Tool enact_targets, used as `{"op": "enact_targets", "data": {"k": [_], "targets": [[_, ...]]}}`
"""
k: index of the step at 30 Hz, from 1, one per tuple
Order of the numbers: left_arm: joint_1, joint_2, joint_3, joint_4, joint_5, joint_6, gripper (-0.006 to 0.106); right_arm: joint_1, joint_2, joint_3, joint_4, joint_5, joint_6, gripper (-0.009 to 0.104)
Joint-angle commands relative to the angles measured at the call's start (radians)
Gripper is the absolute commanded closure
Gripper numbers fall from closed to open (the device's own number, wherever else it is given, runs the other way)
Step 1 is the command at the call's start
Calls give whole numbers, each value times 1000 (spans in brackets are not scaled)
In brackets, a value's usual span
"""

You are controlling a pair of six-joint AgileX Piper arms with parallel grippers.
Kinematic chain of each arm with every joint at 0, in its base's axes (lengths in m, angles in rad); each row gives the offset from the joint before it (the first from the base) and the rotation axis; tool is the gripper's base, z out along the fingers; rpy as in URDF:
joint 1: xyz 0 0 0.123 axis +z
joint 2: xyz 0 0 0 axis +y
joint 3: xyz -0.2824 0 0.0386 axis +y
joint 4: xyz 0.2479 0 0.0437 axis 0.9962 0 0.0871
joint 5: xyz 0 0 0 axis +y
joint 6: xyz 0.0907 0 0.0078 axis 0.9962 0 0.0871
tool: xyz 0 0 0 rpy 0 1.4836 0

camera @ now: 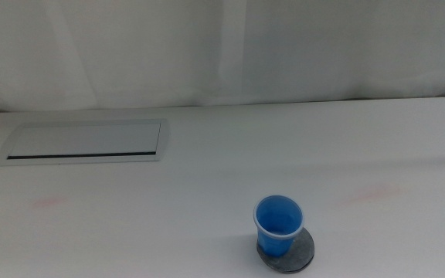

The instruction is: Place an empty cup on a cup mat.

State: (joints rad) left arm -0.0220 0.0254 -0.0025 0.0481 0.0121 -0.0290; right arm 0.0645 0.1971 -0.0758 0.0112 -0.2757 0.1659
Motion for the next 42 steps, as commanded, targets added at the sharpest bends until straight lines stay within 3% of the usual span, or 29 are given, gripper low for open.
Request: {"op": "enact_targets", "data": {"k": [1, 6, 9, 11, 15, 30, 35, 38, 41, 42], "targets": [[2, -5, 38, -3, 0, -5, 103, -5, -41, 27, -11, -117, 134, -8], [2, -5, 38, -3, 0, -5, 103, -5, -160, 94, -35, -72, 158, -8], [2, -5, 38, -3, 0, -5, 103, -5, -216, 109, -206, 126, 43, -8], [2, -5, 38, -3, 0, -5, 103, -5, -230, 109, -264, 265, -22, -8], [2, -5, 38, -3, 0, -5, 103, -5, -228, 109, -255, 411, -29, -8], [2, -5, 38, -3, 0, -5, 103, -5, -228, 109, -228, 322, -34, -8], [2, -5, 38, -3, 0, -5, 103, -5, -228, 109, -232, 336, -44, 0], [2, -5, 38, -3, 0, -5, 103, -5, -228, 109, -232, 338, -44, 18], [2, -5, 38, -3, 0, -5, 103, -5, -228, 109, -209, 338, -32, 64], [2, -5, 38, -3, 0, -5, 103, -5, -228, 109, -207, 339, -37, 85]]}}
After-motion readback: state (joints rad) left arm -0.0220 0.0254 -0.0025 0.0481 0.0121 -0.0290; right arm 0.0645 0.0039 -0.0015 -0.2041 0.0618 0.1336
